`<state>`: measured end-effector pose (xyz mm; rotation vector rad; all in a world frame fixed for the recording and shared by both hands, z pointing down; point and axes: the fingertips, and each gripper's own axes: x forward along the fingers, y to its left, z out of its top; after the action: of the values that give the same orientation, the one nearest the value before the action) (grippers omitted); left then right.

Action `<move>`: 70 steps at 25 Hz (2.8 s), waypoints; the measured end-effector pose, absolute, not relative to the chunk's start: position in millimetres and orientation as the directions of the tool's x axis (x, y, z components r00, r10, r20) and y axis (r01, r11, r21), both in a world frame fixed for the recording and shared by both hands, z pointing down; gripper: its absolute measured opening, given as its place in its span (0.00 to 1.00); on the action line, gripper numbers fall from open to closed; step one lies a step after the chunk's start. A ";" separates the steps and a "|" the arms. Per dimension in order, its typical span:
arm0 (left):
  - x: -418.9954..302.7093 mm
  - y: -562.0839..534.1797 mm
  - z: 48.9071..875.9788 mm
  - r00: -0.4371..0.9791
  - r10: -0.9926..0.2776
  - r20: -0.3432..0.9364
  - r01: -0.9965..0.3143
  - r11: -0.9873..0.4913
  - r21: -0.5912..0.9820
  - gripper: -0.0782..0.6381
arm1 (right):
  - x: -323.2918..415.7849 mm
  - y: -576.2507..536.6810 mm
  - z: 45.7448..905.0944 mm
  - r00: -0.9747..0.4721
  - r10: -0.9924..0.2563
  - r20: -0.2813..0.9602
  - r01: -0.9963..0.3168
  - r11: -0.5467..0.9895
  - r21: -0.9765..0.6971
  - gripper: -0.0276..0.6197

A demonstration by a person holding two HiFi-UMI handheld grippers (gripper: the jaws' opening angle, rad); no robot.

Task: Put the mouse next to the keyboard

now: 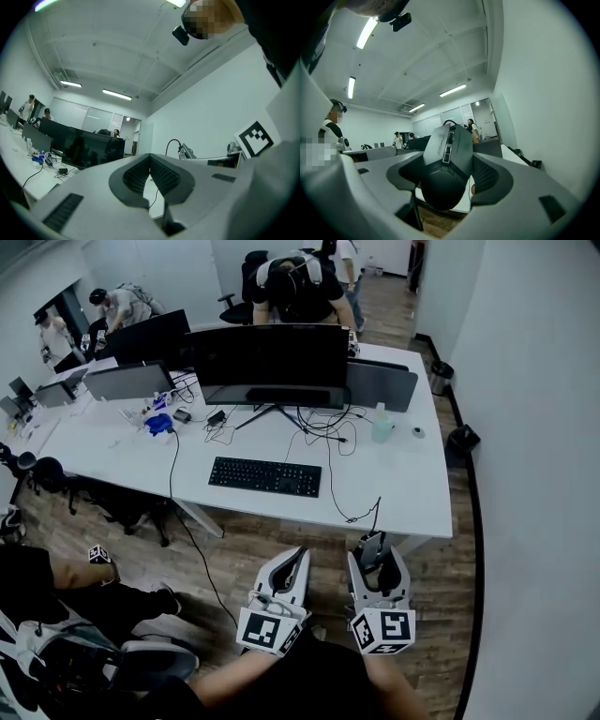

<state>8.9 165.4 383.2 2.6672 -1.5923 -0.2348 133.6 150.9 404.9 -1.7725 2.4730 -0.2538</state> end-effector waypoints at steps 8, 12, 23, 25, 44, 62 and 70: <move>13.3 136.2 392.6 0.471 -0.876 -0.101 -0.869 -0.481 0.116 0.12 | 134.2 124.1 415.9 -0.324 -0.944 0.054 -0.932 0.309 -0.187 0.54; 16.2 113.4 395.3 0.476 -0.874 -0.095 -0.864 -0.485 0.131 0.12 | 138.3 105.8 417.2 -0.316 -0.946 0.065 -0.934 0.299 -0.193 0.54; 27.9 5.8 405.0 0.521 -0.847 -0.107 -0.824 -0.532 0.195 0.12 | 144.6 8.3 424.1 -0.278 -0.953 0.124 -0.951 0.255 -0.172 0.54; 26.1 -17.3 407.4 0.530 -0.842 -0.101 -0.818 -0.539 0.201 0.12 | 141.7 -12.6 424.8 -0.267 -0.954 0.134 -0.958 0.248 -0.142 0.54; -2.2 -189.5 420.1 0.599 -0.794 -0.102 -0.761 -0.604 0.236 0.12 | 113.8 -160.6 475.3 -0.160 -0.939 0.305 -0.981 0.116 -0.158 0.54; -5.2 -231.5 461.3 0.608 -0.792 -0.051 -0.774 -0.606 0.185 0.12 | 113.3 -202.4 571.5 -0.164 -0.847 0.506 -0.983 0.096 -0.158 0.54; 7.0 -253.8 485.0 0.590 -0.807 0.015 -0.798 -0.580 0.163 0.12 | 125.7 -224.6 635.4 -0.195 -0.768 0.610 -0.978 0.104 -0.181 0.54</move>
<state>7.0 -253.8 485.0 2.6626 -1.3544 -0.0908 125.7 -224.6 635.4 -2.1699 2.5741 -1.0107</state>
